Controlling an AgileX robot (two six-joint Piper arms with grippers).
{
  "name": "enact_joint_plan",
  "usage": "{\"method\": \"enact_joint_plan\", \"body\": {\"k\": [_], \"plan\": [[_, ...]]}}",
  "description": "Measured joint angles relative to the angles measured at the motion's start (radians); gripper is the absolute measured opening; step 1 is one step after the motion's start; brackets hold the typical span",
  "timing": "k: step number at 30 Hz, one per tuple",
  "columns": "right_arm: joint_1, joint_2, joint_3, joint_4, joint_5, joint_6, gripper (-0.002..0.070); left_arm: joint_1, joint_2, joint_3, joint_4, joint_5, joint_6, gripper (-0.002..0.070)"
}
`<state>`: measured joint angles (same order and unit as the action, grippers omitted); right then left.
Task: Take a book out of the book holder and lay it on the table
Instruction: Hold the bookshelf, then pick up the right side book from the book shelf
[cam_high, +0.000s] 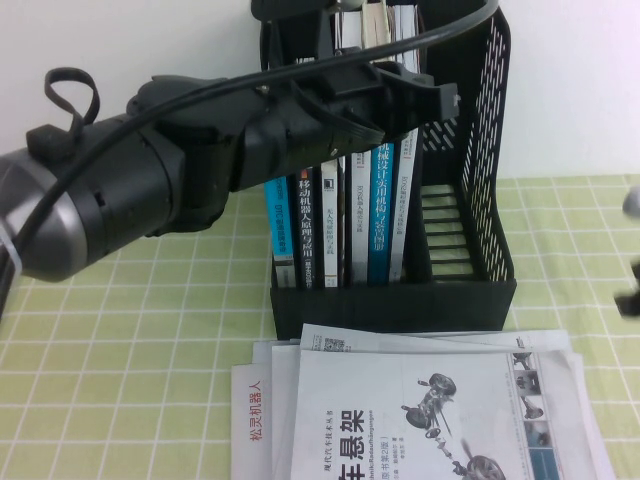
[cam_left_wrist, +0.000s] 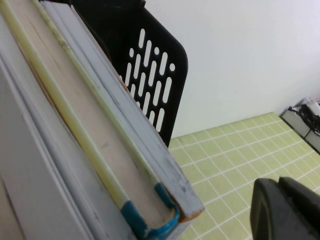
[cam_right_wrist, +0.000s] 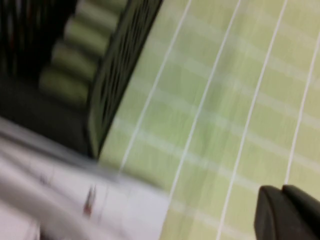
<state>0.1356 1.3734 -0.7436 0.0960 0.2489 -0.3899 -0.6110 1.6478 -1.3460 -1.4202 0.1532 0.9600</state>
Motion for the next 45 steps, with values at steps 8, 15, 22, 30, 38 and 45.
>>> {"method": "enact_joint_plan", "body": {"k": [8, 15, 22, 30, 38, 45], "plan": [[0.127, 0.023, -0.004, -0.014, -0.487, 0.052, -0.0002, 0.000, 0.030, 0.000, 0.014, 0.007, 0.000, -0.0003], [0.230, 0.076, -0.004, -0.286, -0.725, 0.382, 0.0003, 0.012, 0.036, 0.000, 0.015, 0.025, 0.000, -0.0003], [0.237, 0.222, -0.006, -0.559, -1.047, 0.660, 0.0134, 0.041, 0.036, 0.000, 0.015, 0.052, -0.026, -0.0003], [0.241, 0.352, -0.093, -0.573, -1.097, 0.693, 0.0337, 0.048, 0.036, 0.000, 0.015, 0.067, -0.029, -0.0003], [0.254, 0.409, -0.204, -0.577, -1.056, 0.702, 0.0349, 0.048, 0.036, 0.000, 0.016, 0.067, -0.033, -0.0003], [0.277, 0.437, -0.206, -0.467, -0.992, 0.625, 0.0339, 0.048, 0.036, 0.000, 0.017, 0.063, -0.033, -0.0003]]}}
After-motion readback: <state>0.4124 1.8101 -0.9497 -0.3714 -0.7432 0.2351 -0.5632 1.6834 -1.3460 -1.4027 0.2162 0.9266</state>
